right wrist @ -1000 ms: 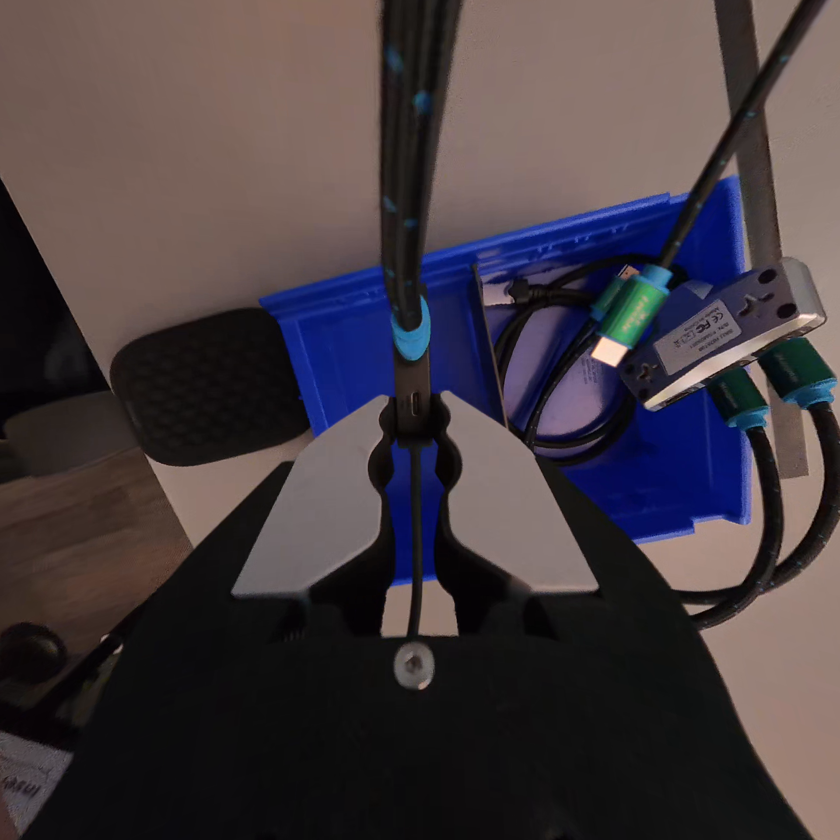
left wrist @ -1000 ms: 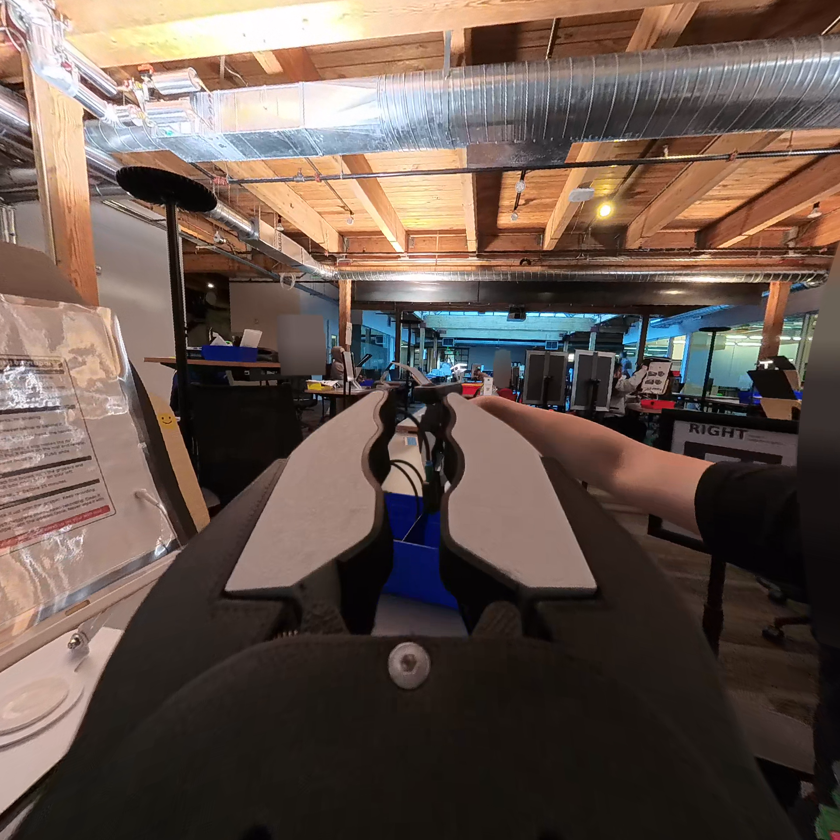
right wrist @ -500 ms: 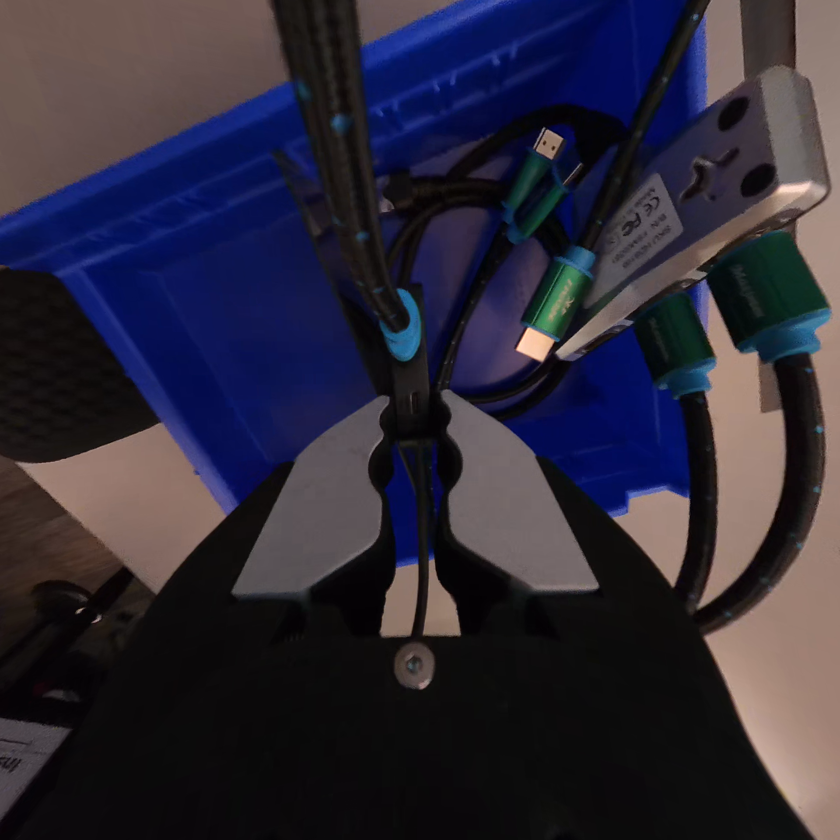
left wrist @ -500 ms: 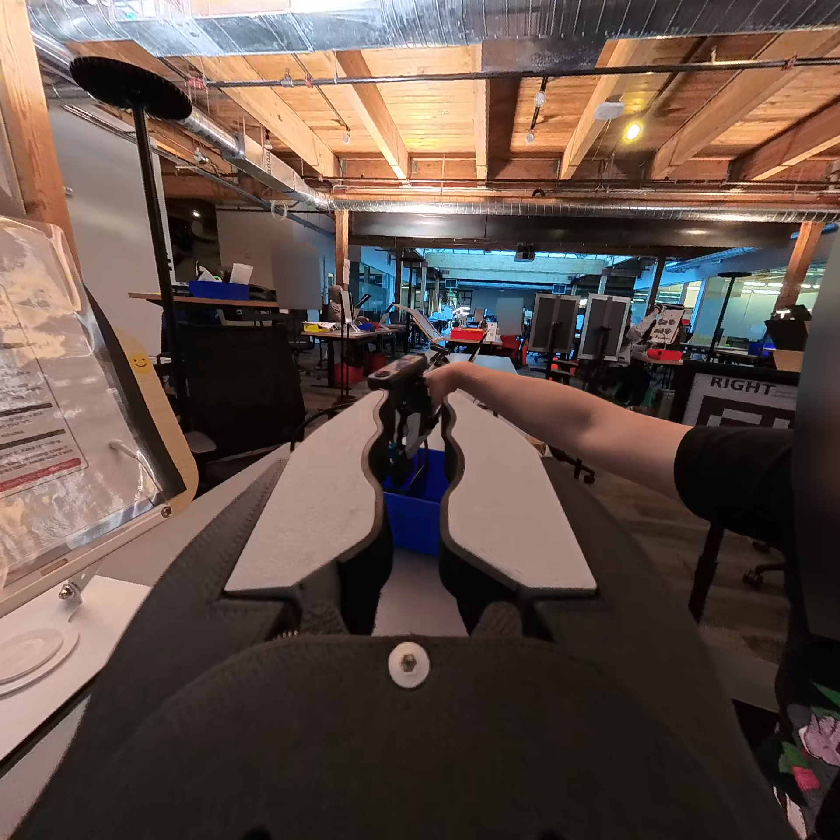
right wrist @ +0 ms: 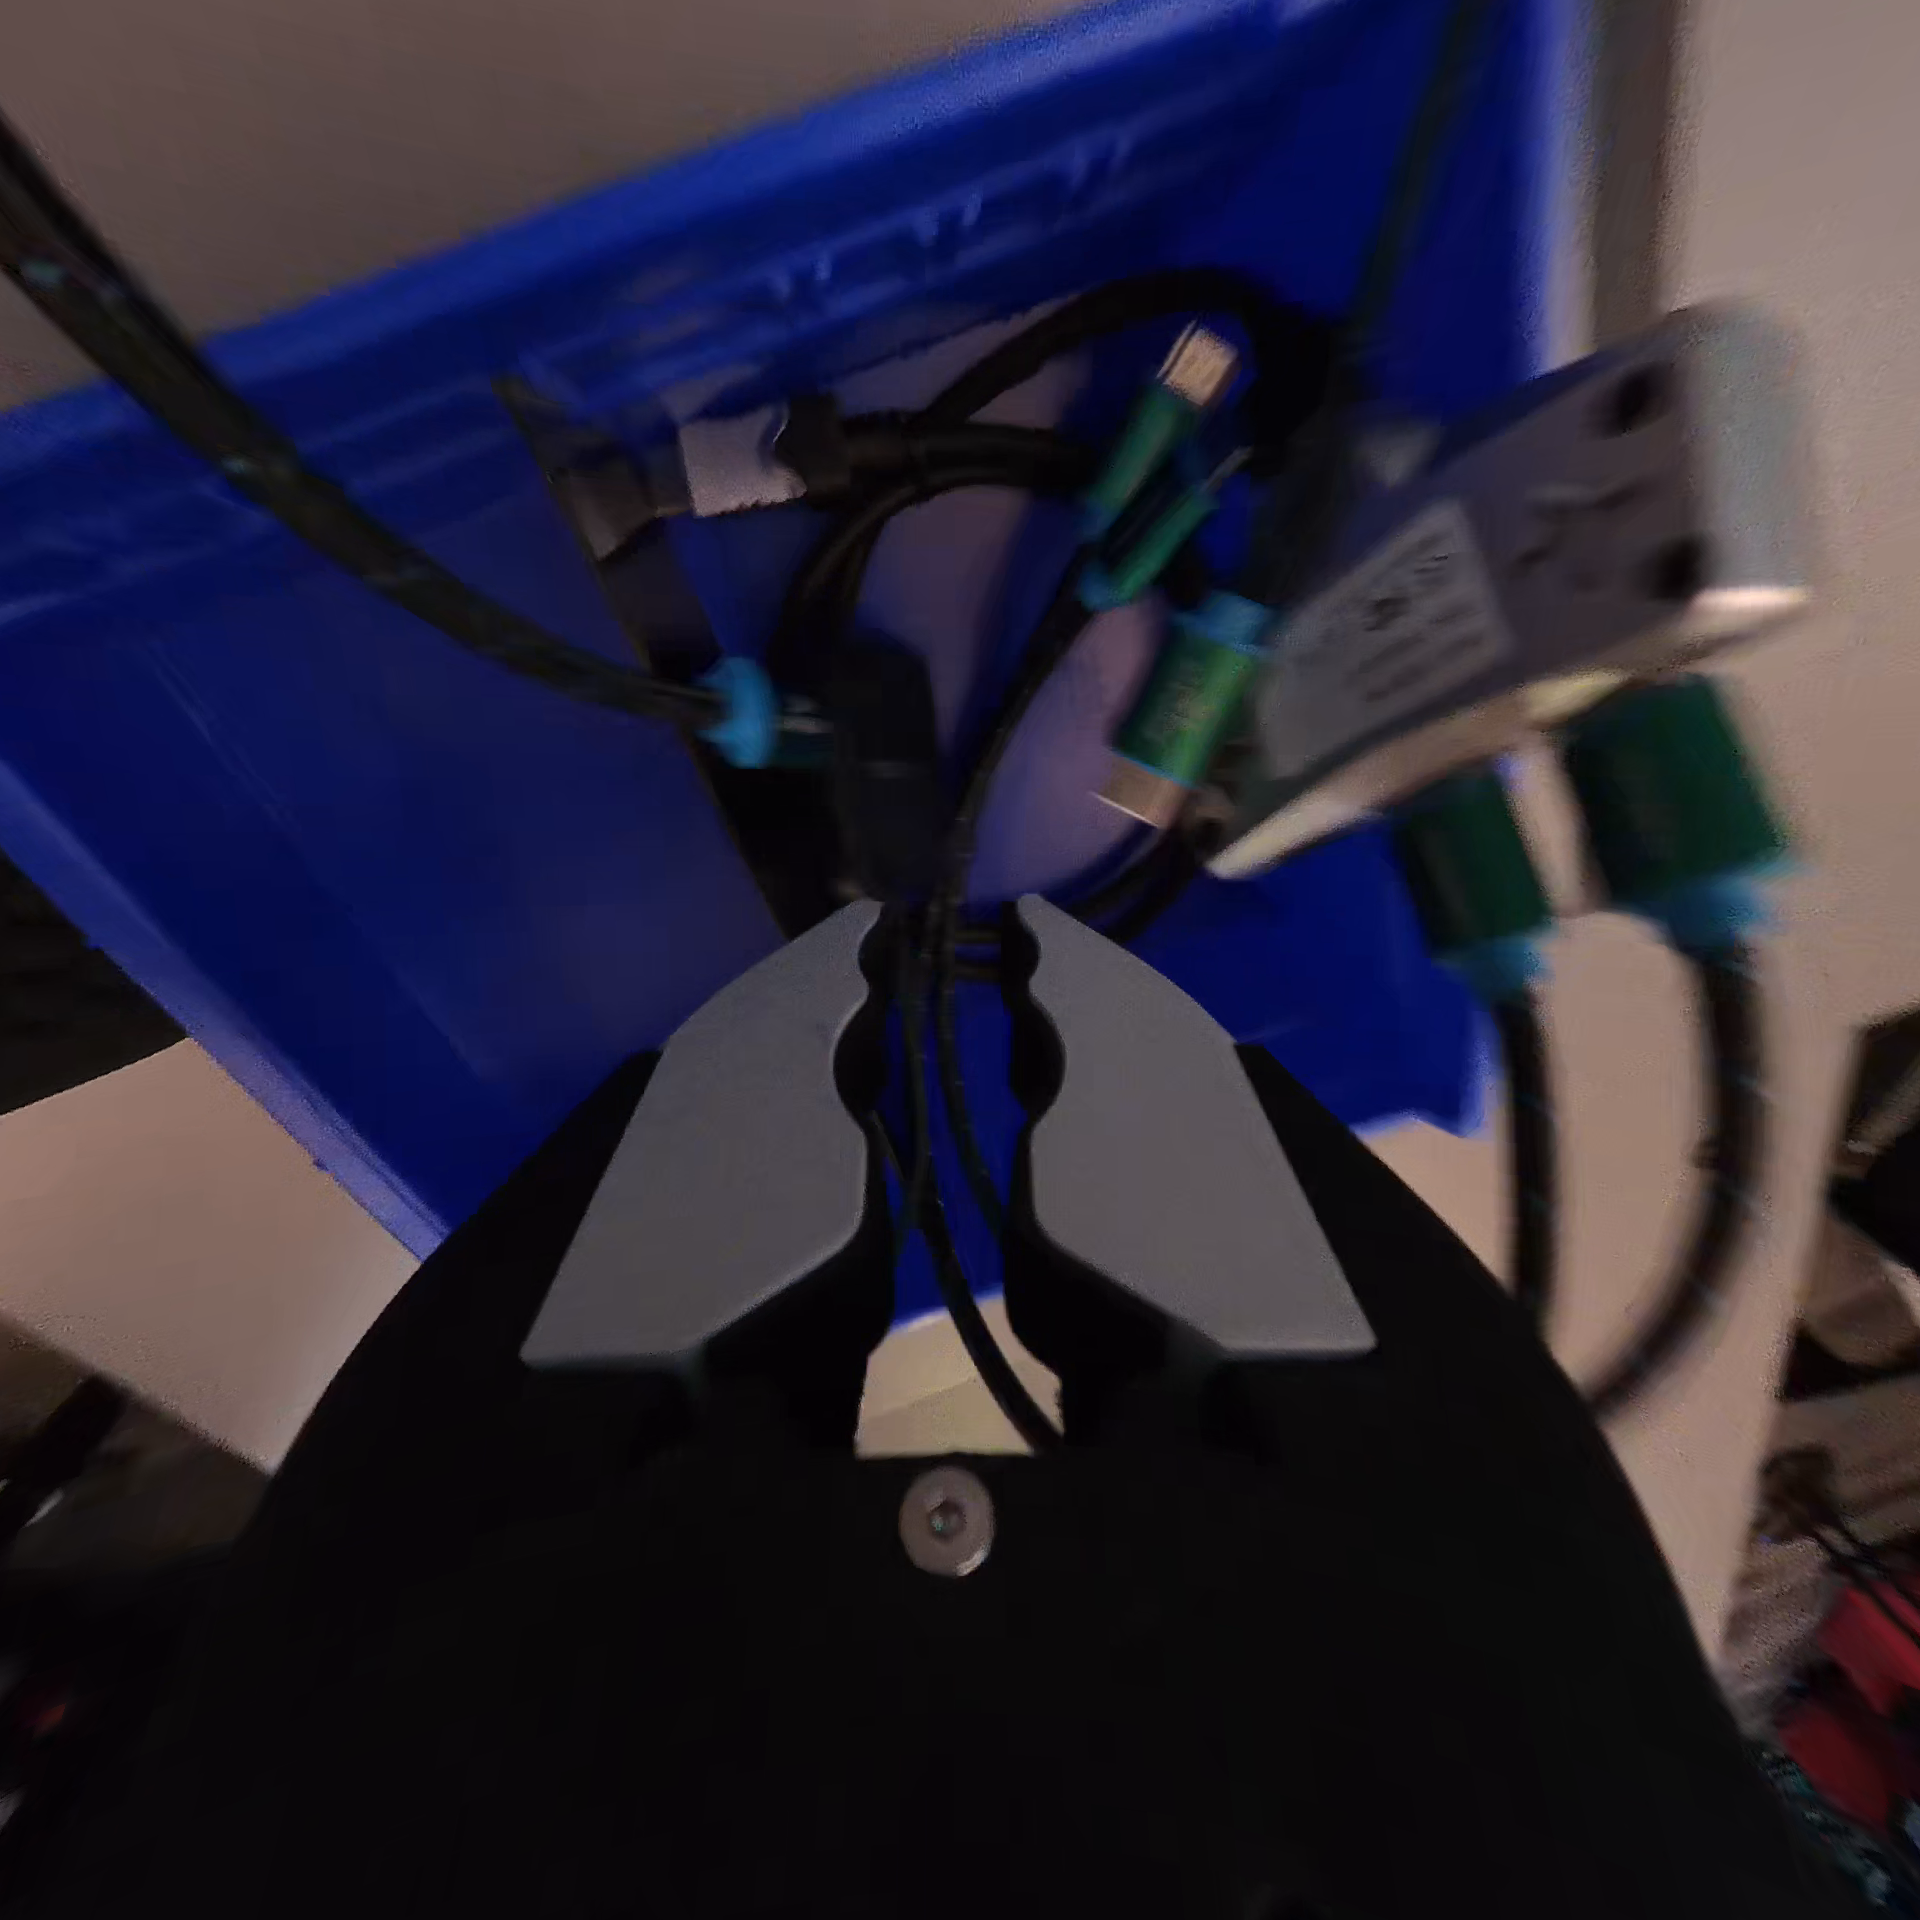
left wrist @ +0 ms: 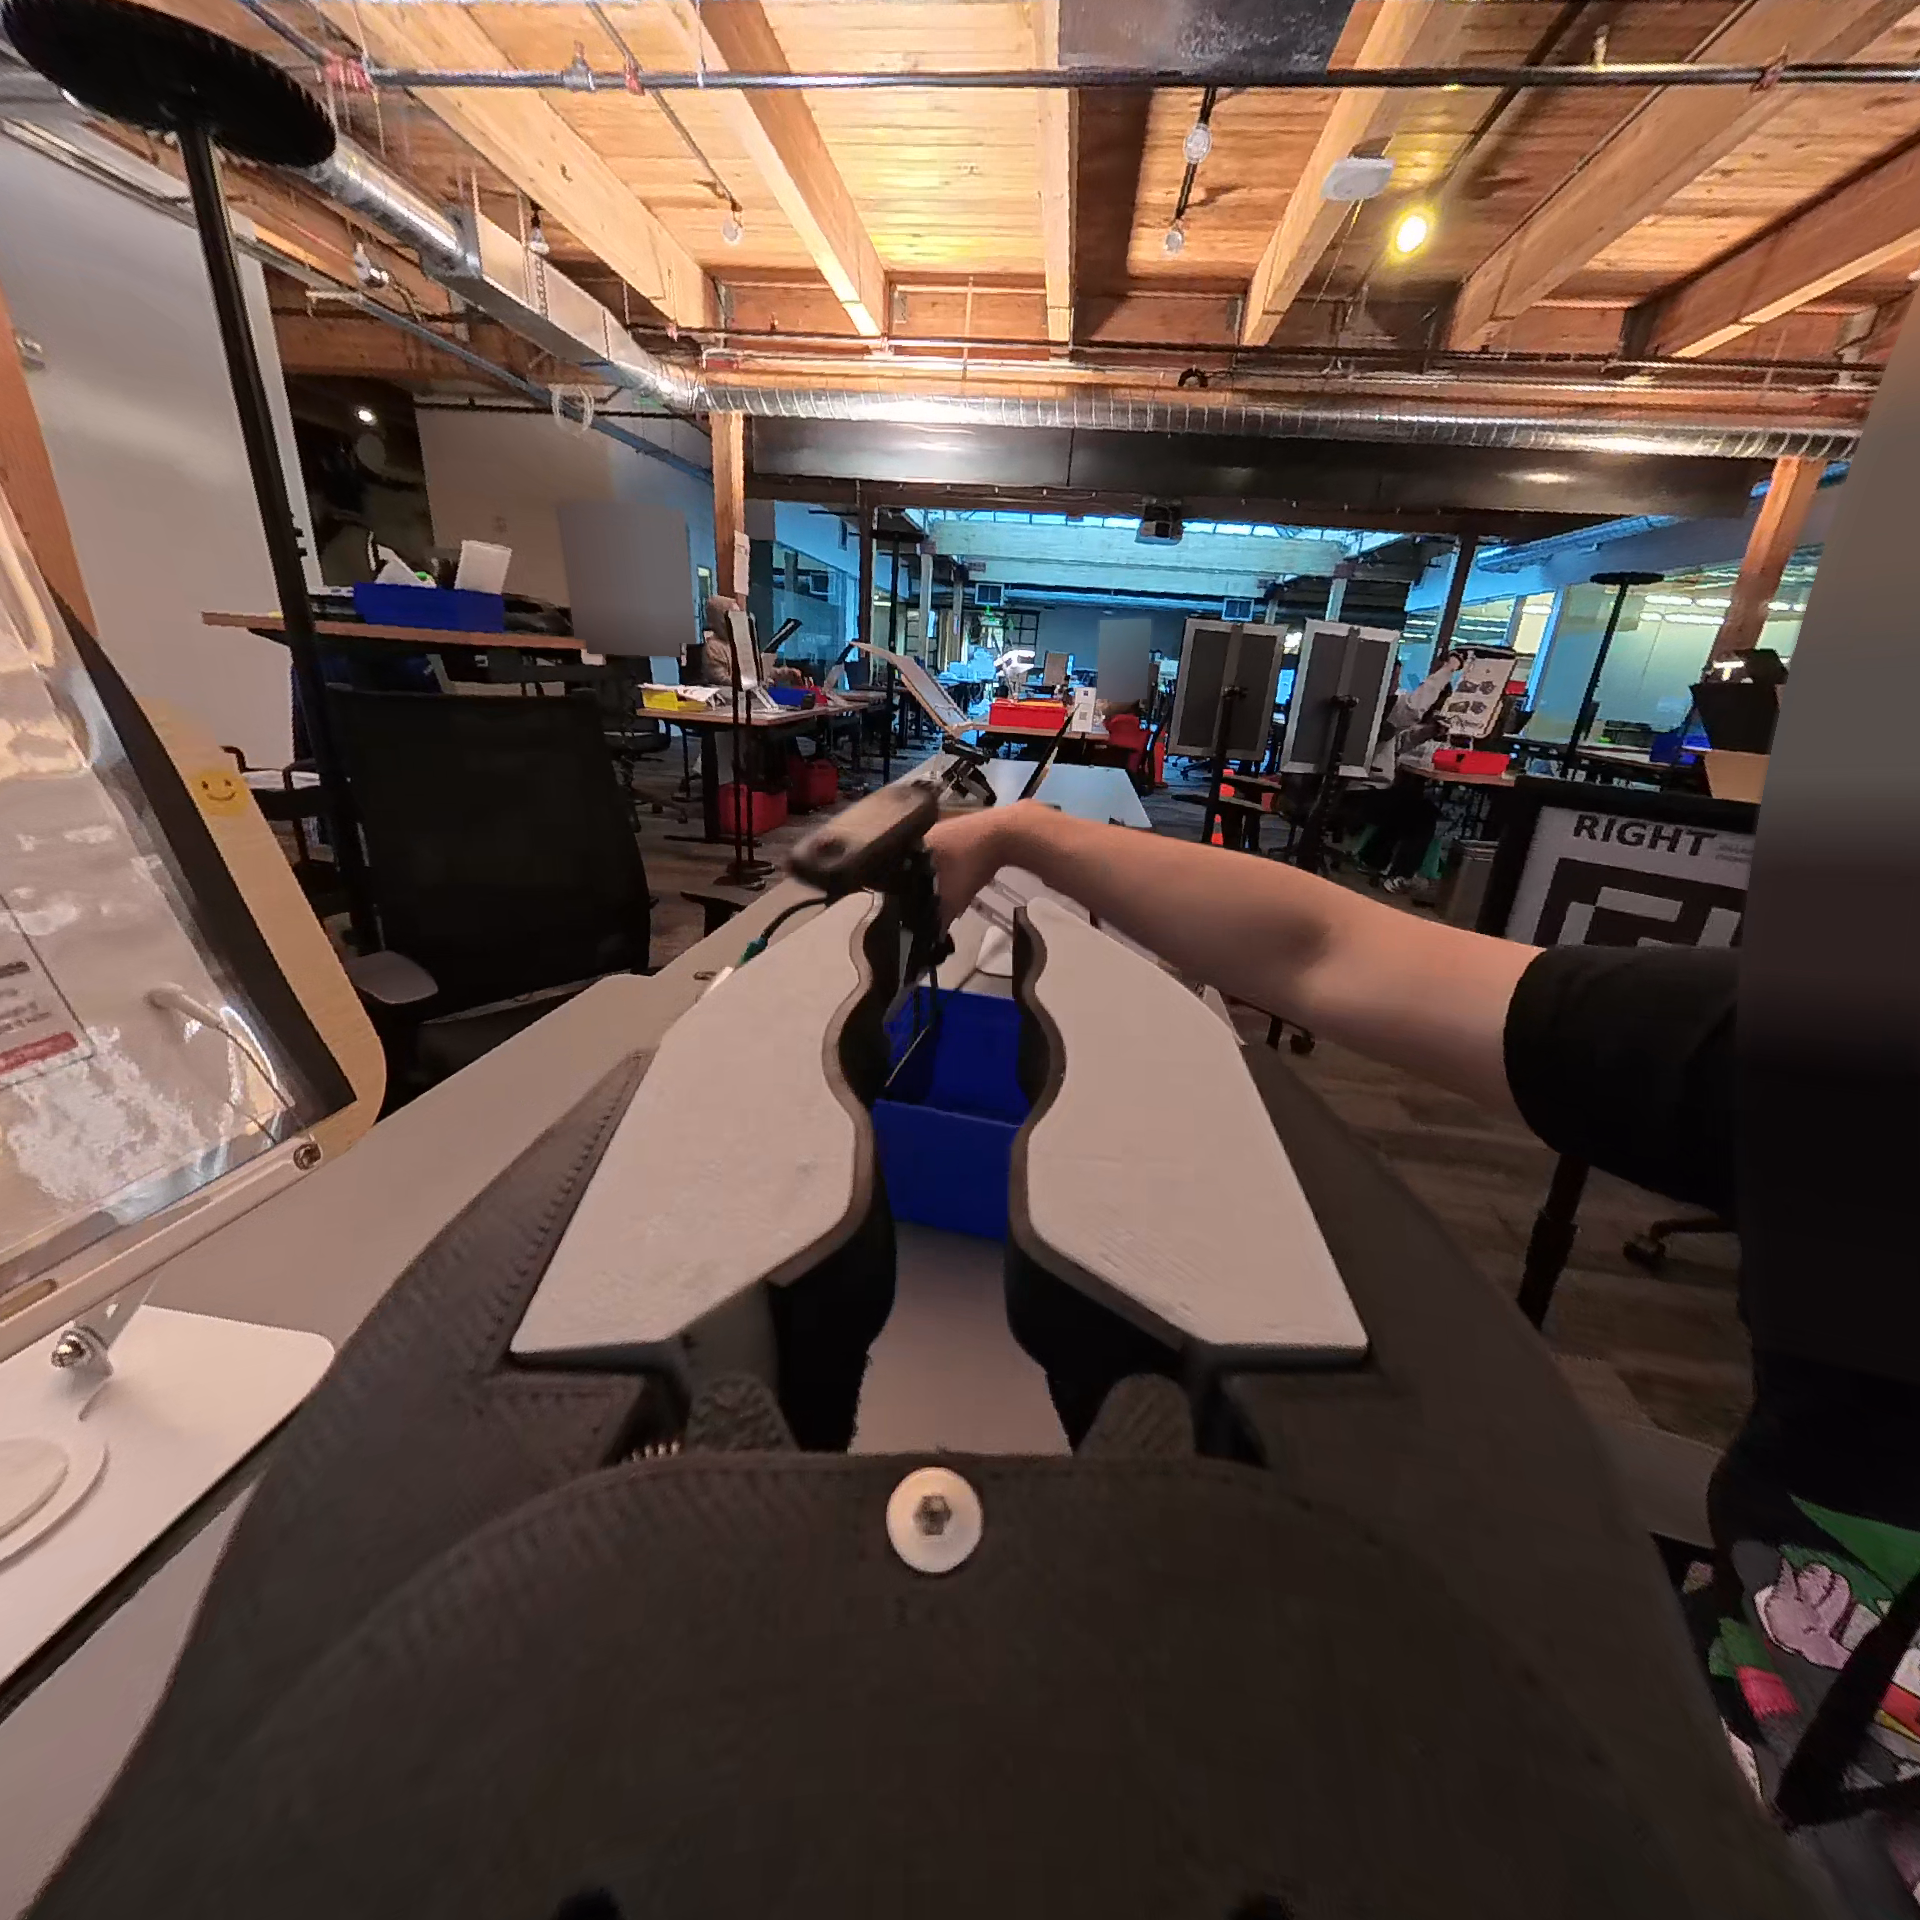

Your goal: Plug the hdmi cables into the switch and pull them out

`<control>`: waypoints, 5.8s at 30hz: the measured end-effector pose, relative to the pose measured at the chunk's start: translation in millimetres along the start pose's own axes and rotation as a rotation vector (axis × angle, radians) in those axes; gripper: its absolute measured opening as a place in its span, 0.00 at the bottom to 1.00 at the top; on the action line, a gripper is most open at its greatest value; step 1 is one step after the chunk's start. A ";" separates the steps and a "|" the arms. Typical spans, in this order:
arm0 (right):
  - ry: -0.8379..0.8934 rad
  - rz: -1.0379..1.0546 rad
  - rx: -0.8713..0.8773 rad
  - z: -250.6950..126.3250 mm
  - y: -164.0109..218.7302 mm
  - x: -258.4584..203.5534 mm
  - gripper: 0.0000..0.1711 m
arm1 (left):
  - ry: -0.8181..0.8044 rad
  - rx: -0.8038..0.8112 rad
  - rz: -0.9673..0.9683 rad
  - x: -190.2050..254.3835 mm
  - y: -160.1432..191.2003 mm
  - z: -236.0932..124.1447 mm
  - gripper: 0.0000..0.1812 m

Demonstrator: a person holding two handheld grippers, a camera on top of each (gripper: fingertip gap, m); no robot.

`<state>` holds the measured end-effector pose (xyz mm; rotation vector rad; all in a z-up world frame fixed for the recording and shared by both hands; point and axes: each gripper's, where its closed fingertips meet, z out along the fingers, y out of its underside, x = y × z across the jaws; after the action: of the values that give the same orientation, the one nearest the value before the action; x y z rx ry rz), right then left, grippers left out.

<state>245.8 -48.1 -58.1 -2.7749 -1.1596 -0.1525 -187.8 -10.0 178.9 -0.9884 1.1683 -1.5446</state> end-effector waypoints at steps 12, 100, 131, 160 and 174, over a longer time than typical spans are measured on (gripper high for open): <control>0.746 0.438 0.823 -195.9 50.8 -20.0 0.33 | -0.702 -0.194 0.060 -60.8 -15.5 -129.7 0.23; 0.368 0.491 1.284 -157.7 -153.4 -214.6 0.22 | -0.732 -1.155 -0.705 -66.0 189.3 -192.8 0.10; -0.173 0.820 0.176 59.9 -313.8 -222.0 0.20 | -0.681 -1.041 -0.577 -61.0 158.3 -182.9 0.09; -0.400 0.456 -0.015 -34.8 -319.1 -223.6 0.03 | -0.941 -0.063 -0.164 -47.6 -38.3 -199.6 0.16; -0.268 0.938 0.219 -211.0 -20.9 -117.2 0.03 | -0.477 -0.459 -0.555 -77.9 95.3 -54.4 0.30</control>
<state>139.9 -149.1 135.0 -2.8508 0.1823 0.4177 -201.2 66.6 69.0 -1.9968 0.9580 -1.3374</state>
